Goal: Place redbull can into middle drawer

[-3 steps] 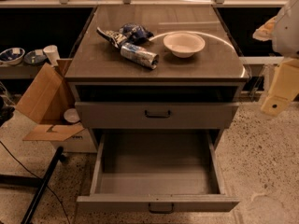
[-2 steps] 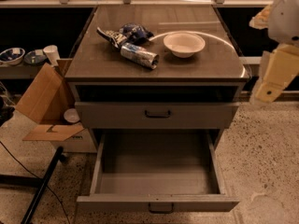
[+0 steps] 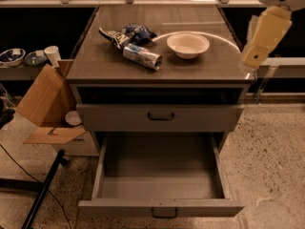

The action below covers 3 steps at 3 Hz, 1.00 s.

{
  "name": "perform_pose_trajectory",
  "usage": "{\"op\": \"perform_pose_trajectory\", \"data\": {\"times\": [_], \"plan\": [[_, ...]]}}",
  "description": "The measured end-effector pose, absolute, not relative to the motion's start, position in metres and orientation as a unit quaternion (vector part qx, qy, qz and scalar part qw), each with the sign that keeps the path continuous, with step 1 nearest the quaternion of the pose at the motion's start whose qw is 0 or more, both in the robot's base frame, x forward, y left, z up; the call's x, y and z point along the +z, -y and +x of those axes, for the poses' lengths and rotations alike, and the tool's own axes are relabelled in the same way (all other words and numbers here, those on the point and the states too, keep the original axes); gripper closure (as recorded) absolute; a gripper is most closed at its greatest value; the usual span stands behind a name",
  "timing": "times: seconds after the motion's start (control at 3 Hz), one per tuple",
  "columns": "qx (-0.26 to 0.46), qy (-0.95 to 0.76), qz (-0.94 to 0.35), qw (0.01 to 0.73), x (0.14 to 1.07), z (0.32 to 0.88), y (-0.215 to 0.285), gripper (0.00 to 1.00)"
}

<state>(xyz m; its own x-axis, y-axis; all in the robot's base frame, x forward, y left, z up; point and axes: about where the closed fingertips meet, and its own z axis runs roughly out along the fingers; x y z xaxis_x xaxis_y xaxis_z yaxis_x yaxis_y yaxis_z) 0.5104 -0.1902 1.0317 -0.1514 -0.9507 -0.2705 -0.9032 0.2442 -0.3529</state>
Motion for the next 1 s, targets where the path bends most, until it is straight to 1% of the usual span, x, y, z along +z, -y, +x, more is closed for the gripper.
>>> {"op": "perform_pose_trajectory", "data": {"times": [0.67,1.0], "plan": [[-0.051,-0.755,-0.603,0.255,1.047,0.575,0.144,0.0],[-0.049,-0.761,-0.59,0.265,1.037,0.611,0.128,0.0]]}}
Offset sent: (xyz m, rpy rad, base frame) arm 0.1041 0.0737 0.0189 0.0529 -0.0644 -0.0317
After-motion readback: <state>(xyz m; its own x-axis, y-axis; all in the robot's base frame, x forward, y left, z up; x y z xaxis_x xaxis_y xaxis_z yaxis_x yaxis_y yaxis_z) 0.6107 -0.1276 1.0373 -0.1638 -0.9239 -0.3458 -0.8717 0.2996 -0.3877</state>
